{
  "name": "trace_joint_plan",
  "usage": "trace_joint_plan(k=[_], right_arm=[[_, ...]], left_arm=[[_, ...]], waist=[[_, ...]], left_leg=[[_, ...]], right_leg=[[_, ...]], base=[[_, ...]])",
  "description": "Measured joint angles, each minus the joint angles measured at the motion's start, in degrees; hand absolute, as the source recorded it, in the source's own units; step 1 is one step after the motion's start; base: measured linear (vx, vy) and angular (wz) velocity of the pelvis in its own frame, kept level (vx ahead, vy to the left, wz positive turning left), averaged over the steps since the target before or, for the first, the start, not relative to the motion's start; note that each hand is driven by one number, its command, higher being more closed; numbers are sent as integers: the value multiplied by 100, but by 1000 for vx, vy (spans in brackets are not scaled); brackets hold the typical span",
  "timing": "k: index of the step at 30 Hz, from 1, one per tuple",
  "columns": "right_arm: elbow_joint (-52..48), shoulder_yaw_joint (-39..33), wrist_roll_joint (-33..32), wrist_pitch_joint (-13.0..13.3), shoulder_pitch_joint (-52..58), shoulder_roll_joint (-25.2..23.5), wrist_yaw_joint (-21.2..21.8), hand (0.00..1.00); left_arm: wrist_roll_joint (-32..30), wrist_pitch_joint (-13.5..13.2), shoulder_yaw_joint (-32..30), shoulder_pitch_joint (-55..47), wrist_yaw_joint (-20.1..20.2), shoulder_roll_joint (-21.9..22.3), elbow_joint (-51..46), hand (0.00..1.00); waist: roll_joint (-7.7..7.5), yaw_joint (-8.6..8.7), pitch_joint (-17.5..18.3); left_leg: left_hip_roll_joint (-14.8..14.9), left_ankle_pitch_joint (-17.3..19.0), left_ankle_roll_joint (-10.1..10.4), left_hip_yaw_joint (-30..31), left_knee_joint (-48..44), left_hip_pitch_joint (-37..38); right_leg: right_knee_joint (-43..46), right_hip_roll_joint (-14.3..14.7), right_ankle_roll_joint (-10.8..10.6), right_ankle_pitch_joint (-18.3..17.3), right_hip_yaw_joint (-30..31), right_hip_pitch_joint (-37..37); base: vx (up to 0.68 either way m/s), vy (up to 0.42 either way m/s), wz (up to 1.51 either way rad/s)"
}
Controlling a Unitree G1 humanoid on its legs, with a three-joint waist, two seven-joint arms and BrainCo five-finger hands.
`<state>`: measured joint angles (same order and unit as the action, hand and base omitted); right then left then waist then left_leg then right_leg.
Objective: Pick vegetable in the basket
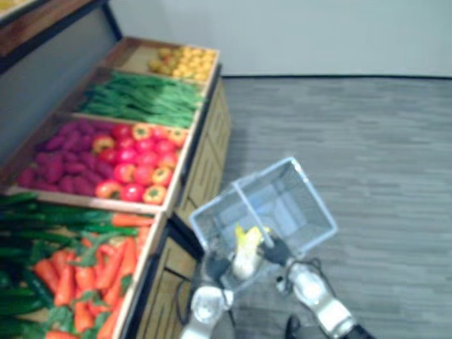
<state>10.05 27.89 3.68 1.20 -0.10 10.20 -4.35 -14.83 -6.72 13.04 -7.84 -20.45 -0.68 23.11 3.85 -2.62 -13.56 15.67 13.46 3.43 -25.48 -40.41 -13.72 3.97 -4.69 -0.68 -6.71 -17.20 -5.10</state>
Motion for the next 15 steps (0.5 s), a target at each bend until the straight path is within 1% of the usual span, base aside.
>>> trace_joint_plan(k=[1, 2, 3, 4, 5, 6, 7, 8, 9, 10, 11, 12, 13, 14, 15], right_arm=[[-80, -199, 10, 0, 83, 54, 6, 100], [-82, -319, 25, -3, 114, 55, 6, 100], [-110, -626, 61, -3, 204, 47, -2, 100], [-138, -754, 86, -2, 246, 49, 2, 100], [-164, -947, 104, -3, 322, 33, 13, 100], [-165, -1020, 120, -3, 365, 11, 37, 100], [-155, -1210, 166, -4, 492, 0, 85, 100], [-104, -1294, 227, -4, 599, 1, 112, 100], [1, -1412, 254, -6, 773, -5, 135, 100], [66, -1458, 258, -7, 974, -26, 189, 100], [116, -1487, 266, -6, 1057, -75, 214, 100], [311, -1586, 315, -7, 1124, -240, 239, 100], [505, -1668, 325, -8, 1161, -335, 237, 100], [577, -1711, 367, -12, 1191, -354, 231, 100], [665, -1832, 520, -13, 1284, -371, 212, 100]], left_arm=[[-8, 1, 2, 5, 15, 67, -30, 0], [-16, 2, 5, 16, 36, 84, -44, 0], [-86, 17, -5, 84, 69, 73, -44, 0], [-138, 27, -16, 87, 74, 74, -45, 0], [-150, 49, -58, 86, 97, 82, -56, 0], [-149, 74, -91, 75, 111, 97, -56, 0], [-138, 107, -118, -4, 164, 70, -51, 0], [-125, 107, -114, -91, 199, 56, -53, 0], [-123, 106, -109, -148, 233, 34, -57, 0], [-125, 107, -104, -204, 260, -20, -92, 0], [-127, 107, -91, -210, 270, -61, -110, 0], [-130, 110, -67, -214, 278, -156, -112, 0], [-132, 113, -42, -204, 280, -205, -142, 0], [-135, 113, -41, -227, 279, -203, -170, 0], [-138, 110, -33, -267, 272, -197, -222, 0]], waist=[[127, 18, 77], [139, 32, 86], [29, 66, 117], [4, 32, 129], [-51, -18, 155], [-84, -9, 158], [-130, 1, 147], [-128, 22, 147], [-164, 90, 148], [-278, 118, 184], [-332, 148, 208], [-431, 204, 208], [-444, 282, 212], [-440, 333, 213], [-417, 404, 227]], left_leg=[[53, -381, -242, -1053, 663, 107], [99, -323, -563, -1612, 843, 198], [-11, -158, -820, -2280, 1088, 359], [-75, -86, -937, -2350, 1169, 367], [-276, 69, -1172, -2303, 1370, 405], [-405, 109, -1225, -2240, 1493, 448], [-673, 118, -1239, -2212, 1795, 668], [-851, 116, -1237, -2093, 2046, 891], [-1056, 116, -1235, -1899, 2307, 1225], [-1244, 151, -1182, -1499, 2508, 1468], [-1281, 206, -1085, -1308, 2557, 1532], [-1314, 218, -1062, -984, 2554, 1616], [-1313, 194, -1011, -623, 2581, 1666], [-1314, 154, -947, -462, 2623, 1701], [-1294, 103, -869, -85, 2630, 1686]], right_leg=[[-108, 10, -174, -57, -290, -154], [-107, 18, -254, -125, -418, -226], [-76, -72, -409, -254, -750, -301], [-58, -95, -482, -274, -856, -320], [24, -160, -592, -376, -1000, -370], [125, -233, -627, -444, -1076, -388], [620, -436, -745, -574, -1143, -372], [1341, -649, -724, -664, -1150, -274], [2575, -1005, -706, -649, -1136, -80], [3915, -1318, -581, -599, -891, 270], [4459, -1365, -483, -685, -710, 473], [5150, -1365, -256, -837, -368, 850], [5316, -1264, -123, -919, -104, 1146], [5235, -1206, -99, -941, 49, 1271], [4819, -1050, -87, -950, 397, 1486]], base=[[289, 115, 105], [329, 128, 141], [292, 98, 113], [302, 93, 117], [253, 74, 62], [338, 113, 73], [338, 124, 68], [404, 166, 91], [328, 108, 109], [334, 63, 111], [341, -58, 127], [389, -190, 141], [318, -175, 144], [325, -253, 154], [192, -195, 127]])
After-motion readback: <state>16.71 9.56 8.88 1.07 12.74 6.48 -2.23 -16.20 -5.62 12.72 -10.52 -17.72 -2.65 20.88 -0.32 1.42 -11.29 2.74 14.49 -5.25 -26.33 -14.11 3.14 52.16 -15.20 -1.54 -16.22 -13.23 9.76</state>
